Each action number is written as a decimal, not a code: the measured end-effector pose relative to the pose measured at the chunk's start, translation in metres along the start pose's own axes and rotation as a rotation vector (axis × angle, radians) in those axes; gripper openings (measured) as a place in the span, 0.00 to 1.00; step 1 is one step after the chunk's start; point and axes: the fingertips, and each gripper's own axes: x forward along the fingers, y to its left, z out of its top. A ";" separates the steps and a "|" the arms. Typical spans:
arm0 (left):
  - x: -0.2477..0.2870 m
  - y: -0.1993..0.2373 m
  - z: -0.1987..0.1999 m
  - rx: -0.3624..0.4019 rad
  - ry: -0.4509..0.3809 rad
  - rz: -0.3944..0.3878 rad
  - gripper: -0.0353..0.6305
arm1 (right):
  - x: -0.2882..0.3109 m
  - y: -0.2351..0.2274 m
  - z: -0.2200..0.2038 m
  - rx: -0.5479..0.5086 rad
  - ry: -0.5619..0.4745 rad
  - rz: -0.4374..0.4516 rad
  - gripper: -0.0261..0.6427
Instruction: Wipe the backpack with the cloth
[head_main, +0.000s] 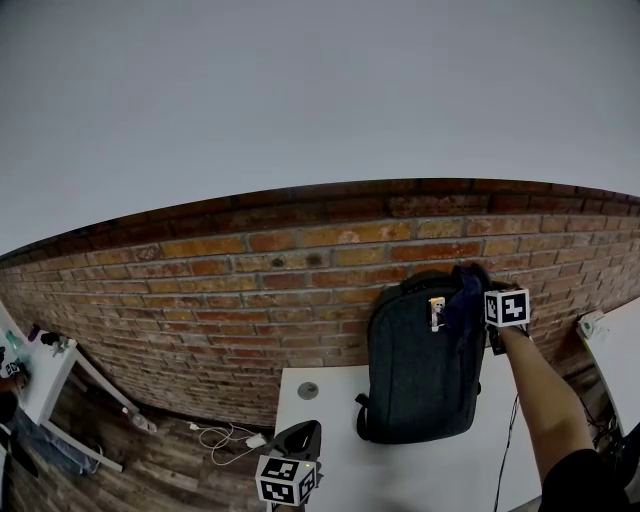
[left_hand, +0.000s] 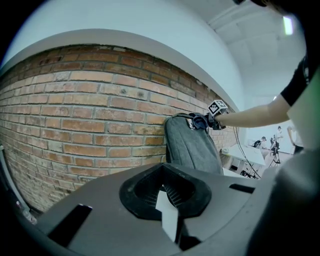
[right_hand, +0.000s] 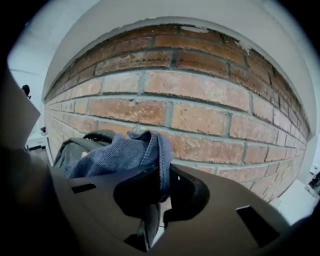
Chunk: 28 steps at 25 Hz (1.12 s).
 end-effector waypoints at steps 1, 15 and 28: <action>0.000 0.000 0.001 -0.001 -0.003 -0.001 0.03 | 0.000 0.006 0.007 -0.011 -0.012 0.014 0.08; -0.006 -0.003 0.002 -0.009 -0.020 -0.007 0.03 | 0.001 0.069 0.043 -0.141 -0.074 0.024 0.08; -0.014 0.001 0.001 -0.029 -0.022 0.015 0.03 | 0.000 0.189 0.066 -0.409 -0.150 0.175 0.08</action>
